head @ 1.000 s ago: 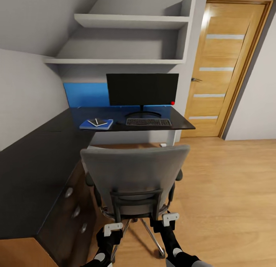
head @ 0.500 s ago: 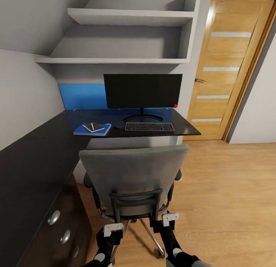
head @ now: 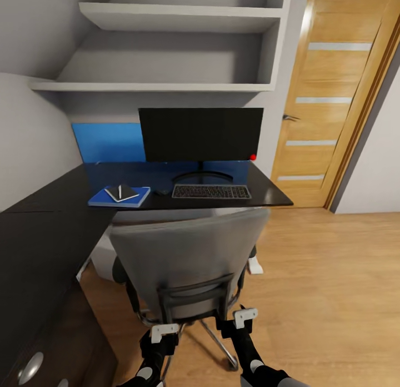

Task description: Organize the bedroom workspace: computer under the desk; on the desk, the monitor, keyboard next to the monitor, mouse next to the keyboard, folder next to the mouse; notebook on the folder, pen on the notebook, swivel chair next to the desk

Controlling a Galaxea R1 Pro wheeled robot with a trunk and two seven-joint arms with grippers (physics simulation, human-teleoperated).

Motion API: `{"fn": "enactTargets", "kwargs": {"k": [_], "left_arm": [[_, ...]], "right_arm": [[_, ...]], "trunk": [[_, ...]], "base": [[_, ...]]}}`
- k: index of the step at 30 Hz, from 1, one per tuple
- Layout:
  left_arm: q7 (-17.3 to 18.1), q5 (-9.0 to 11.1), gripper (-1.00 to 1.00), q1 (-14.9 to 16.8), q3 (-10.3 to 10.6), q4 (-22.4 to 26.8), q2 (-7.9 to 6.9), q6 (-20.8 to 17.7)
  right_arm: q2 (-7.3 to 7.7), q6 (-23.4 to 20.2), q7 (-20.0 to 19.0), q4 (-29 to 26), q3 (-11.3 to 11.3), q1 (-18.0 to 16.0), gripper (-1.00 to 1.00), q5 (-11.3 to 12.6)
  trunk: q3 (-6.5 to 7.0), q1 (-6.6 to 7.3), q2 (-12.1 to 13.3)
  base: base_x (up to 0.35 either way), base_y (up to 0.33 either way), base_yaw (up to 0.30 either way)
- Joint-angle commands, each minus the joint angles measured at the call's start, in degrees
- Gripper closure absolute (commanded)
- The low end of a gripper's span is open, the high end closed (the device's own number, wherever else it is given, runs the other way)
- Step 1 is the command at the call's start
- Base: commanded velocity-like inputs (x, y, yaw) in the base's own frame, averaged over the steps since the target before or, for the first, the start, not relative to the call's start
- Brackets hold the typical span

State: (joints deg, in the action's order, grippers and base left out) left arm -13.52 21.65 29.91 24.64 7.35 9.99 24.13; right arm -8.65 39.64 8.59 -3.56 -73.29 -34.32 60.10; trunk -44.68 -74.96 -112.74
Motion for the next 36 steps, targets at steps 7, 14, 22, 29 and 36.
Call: {"fn": "enactTargets", "kwargs": {"k": [7,14,22,29,36], "left_arm": [[-0.63,0.68,-1.00,0.06,-0.91,-0.06,0.00,0.39],[-0.63,0.68,-1.00,0.06,-0.91,-0.06,0.00,0.39],[-0.63,0.68,-1.00,0.06,-0.91,-0.06,0.00,0.39],[-0.63,0.68,-1.00,0.06,-0.91,-0.06,0.00,0.40],[-0.63,0.68,-1.00,0.06,-0.91,-0.06,0.00,0.40]], "right_arm": [[0.04,0.35,0.81,0.04,1.93,-0.04,-1.00,1.68],[0.04,0.35,0.81,0.05,1.93,-0.04,-1.00,1.68],[0.04,0.35,0.81,0.05,1.93,-0.04,-1.00,1.68],[0.04,0.35,0.81,0.05,1.93,-0.04,-1.00,1.68],[0.04,0.35,0.81,0.05,1.93,-0.04,-1.00,1.68]], "trunk": [[-0.04,-0.02,-0.02],[-0.04,-0.02,-0.02],[-0.04,-0.02,-0.02],[-0.04,-0.02,-0.02],[-0.04,-0.02,-0.02]], "base": [[0.300,-0.198,0.000],[0.264,-0.169,0.000],[0.230,-0.081,0.000],[0.272,-0.012,0.000],[0.309,-0.001,0.000]]}}
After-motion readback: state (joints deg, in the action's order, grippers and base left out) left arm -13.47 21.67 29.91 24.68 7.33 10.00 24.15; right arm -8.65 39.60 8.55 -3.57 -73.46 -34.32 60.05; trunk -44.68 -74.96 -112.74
